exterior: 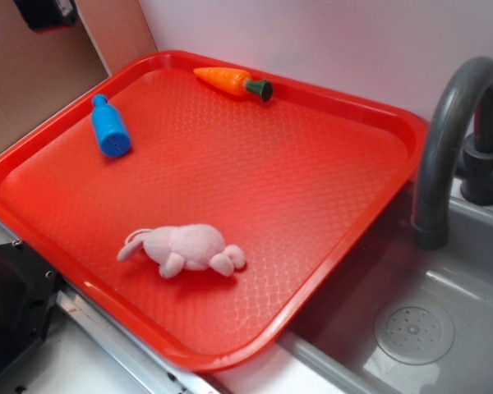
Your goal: Grab the blue bottle.
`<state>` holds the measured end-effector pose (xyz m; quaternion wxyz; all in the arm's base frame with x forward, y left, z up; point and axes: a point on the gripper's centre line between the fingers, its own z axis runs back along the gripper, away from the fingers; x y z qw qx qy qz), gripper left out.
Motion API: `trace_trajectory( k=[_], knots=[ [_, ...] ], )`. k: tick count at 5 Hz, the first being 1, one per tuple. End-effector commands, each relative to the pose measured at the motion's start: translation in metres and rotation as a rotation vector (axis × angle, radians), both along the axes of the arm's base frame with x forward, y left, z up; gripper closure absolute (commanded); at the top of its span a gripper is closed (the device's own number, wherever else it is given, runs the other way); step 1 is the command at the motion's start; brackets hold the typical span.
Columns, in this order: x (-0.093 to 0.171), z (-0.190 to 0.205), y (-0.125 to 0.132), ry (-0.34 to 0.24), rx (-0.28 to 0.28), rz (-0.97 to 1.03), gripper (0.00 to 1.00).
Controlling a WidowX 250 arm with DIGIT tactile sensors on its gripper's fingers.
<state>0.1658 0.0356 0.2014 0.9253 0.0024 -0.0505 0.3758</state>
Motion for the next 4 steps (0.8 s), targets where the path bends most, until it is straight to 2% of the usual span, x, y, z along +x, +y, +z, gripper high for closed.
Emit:
trace_trajectory(
  k=[1,2,3,4],
  knots=[
    [0.016,-0.034,0.048,-0.094,0.098,0.446,0.00],
    [0.029,-0.053,0.064,-0.098,0.100,0.483,0.00],
    [0.043,-0.073,0.070,-0.080,0.128,0.477,0.00],
    [0.050,-0.094,0.077,-0.101,0.119,0.437,0.00]
  ],
)
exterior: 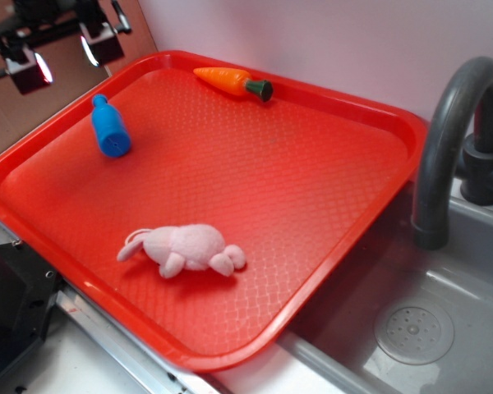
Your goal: Grab the blue bottle.
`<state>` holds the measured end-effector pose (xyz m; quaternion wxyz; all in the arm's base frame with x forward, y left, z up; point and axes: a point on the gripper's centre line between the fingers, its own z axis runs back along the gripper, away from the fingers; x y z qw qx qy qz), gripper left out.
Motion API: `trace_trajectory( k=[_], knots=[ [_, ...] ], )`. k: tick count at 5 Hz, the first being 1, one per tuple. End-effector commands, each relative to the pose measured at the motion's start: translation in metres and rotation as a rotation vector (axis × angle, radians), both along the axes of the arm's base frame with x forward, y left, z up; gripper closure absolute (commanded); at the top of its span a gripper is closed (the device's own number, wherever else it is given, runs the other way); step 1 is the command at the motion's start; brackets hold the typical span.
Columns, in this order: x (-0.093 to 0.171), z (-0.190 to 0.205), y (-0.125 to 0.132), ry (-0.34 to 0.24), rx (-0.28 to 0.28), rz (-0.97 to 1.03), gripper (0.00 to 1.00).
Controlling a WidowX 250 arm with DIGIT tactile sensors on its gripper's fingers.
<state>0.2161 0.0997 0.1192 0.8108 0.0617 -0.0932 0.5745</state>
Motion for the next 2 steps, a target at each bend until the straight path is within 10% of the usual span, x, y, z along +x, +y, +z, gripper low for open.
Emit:
trace_trajectory(
  k=[1,2],
  knots=[
    [0.001,-0.031,0.015,-0.042,0.016,-0.038,0.00],
    [0.001,-0.047,0.016,-0.019,0.034,-0.037,0.00]
  ],
)
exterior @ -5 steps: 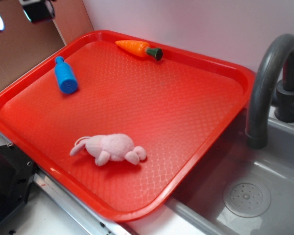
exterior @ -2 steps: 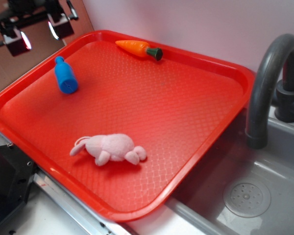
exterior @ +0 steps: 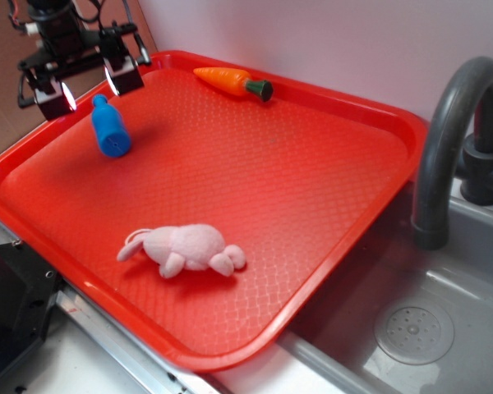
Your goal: Grab the blue bottle.
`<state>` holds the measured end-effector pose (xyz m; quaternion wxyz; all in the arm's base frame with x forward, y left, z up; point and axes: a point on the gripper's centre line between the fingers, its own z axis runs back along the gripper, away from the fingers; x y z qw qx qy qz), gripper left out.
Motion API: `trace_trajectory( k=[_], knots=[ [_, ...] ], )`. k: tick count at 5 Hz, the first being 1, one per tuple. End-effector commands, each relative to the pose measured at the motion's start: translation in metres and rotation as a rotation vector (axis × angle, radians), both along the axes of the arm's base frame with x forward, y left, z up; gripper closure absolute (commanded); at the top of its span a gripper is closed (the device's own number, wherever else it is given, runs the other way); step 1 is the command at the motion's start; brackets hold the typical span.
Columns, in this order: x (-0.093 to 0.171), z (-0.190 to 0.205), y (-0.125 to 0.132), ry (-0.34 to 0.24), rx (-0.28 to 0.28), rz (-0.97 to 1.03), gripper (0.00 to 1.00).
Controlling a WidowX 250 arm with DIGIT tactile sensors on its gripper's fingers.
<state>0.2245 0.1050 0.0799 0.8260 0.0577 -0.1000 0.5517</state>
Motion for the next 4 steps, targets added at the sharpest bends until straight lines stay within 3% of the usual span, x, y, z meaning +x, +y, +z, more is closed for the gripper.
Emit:
trace_trajectory(
  k=[1,3,4],
  knots=[
    [-0.008,-0.022,0.014,0.004,0.034,0.020,0.00],
    [0.000,-0.058,0.015,0.006,-0.023,-0.048,0.00],
    [-0.005,-0.058,0.012,-0.011,-0.007,-0.086,1.00]
  ],
)
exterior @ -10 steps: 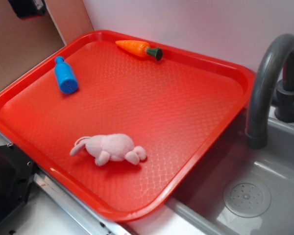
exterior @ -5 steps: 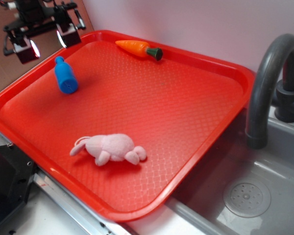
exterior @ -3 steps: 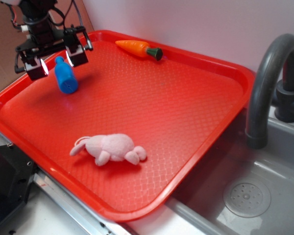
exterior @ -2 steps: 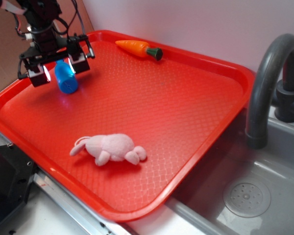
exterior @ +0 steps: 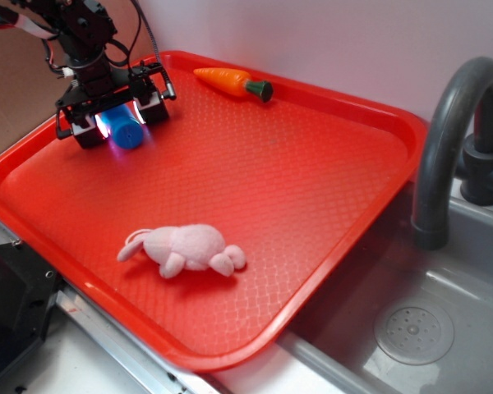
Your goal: Grab the blue bottle.
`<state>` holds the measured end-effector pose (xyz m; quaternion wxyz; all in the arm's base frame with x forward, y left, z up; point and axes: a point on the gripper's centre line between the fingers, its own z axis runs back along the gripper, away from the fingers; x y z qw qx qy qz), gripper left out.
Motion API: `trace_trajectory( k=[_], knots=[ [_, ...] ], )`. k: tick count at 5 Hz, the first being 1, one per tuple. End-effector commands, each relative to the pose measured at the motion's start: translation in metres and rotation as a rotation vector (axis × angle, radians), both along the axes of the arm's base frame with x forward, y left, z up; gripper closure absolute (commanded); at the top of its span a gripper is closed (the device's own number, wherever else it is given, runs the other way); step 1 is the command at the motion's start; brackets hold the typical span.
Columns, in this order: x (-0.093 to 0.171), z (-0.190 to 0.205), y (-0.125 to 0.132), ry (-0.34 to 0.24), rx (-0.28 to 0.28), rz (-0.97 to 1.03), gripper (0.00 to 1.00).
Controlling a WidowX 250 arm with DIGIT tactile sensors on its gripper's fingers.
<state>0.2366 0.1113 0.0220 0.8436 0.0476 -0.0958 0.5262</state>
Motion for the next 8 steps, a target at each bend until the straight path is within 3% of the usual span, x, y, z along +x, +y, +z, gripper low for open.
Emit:
trace_trajectory(
  k=[1,2,3,4,5,6,8],
  knots=[
    [-0.023,0.003,0.004,-0.019,0.000,-0.016,1.00],
    [-0.024,0.022,0.004,-0.046,-0.007,-0.010,1.00],
    [-0.019,0.072,-0.003,-0.075,-0.001,-0.074,1.00],
    [-0.008,0.119,-0.012,-0.110,-0.072,-0.322,1.00],
    [-0.001,0.145,-0.039,-0.109,-0.119,-0.570,1.00],
    [-0.011,0.183,-0.077,-0.096,-0.130,-0.820,1.00],
    [-0.039,0.220,-0.107,-0.185,-0.145,-0.863,1.00]
  ],
)
